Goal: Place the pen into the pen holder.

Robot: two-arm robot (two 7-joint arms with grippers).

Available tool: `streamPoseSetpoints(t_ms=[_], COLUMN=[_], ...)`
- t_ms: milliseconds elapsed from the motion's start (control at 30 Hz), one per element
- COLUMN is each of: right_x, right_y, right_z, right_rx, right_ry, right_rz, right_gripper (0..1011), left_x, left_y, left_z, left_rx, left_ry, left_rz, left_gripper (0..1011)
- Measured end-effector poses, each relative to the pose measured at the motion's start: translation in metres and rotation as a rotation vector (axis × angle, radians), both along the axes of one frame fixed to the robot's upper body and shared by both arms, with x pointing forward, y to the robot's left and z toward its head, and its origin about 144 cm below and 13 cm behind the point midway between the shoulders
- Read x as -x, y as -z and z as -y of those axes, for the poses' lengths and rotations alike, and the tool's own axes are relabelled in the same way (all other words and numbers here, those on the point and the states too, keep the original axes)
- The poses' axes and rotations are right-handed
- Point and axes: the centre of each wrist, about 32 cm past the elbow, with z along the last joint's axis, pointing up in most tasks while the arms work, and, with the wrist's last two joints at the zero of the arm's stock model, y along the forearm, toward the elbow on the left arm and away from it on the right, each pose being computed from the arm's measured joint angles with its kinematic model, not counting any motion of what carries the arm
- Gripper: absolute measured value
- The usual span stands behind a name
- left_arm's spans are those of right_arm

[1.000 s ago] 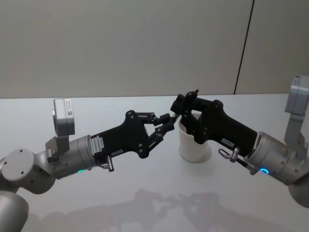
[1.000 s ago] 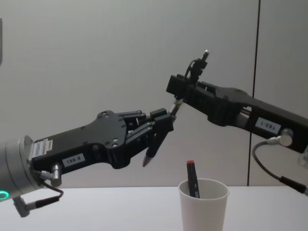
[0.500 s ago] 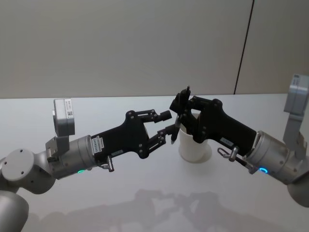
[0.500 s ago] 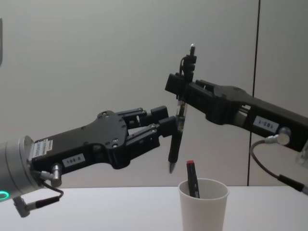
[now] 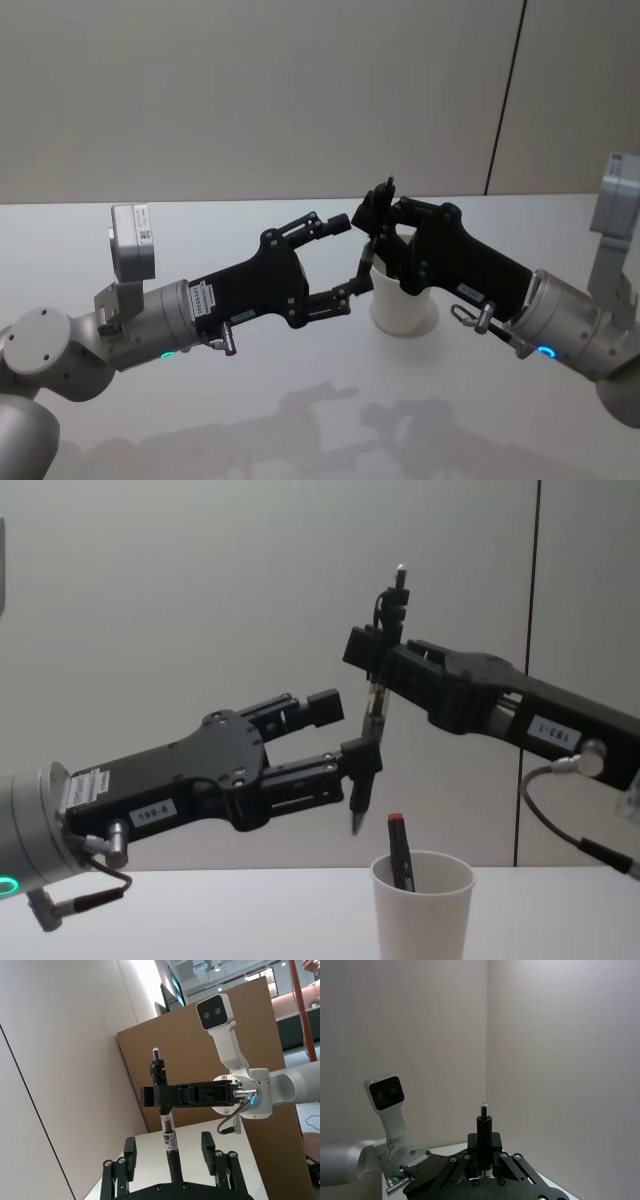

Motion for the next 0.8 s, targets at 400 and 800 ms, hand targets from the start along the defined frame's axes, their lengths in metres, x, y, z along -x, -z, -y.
streamPoseSetpoints(t_ms=[400,800], right_x=[0.0006,0.0007], right_y=[-0.0010,-0.0021], right_z=[0.0016,0.0096], right_rx=[-0.002,0.011], right_ry=[0.014,0.119], right_rz=[0.009,0.058], right_gripper=[147,147], left_x=[0.0000,0.0000], left_y=[0.0000,0.0000], left_z=[0.0000,0.0000], left_rx=[0.000,0.000], left_ry=[0.000,0.000], left_rz=[0.000,0.000], left_gripper=[1000,1000])
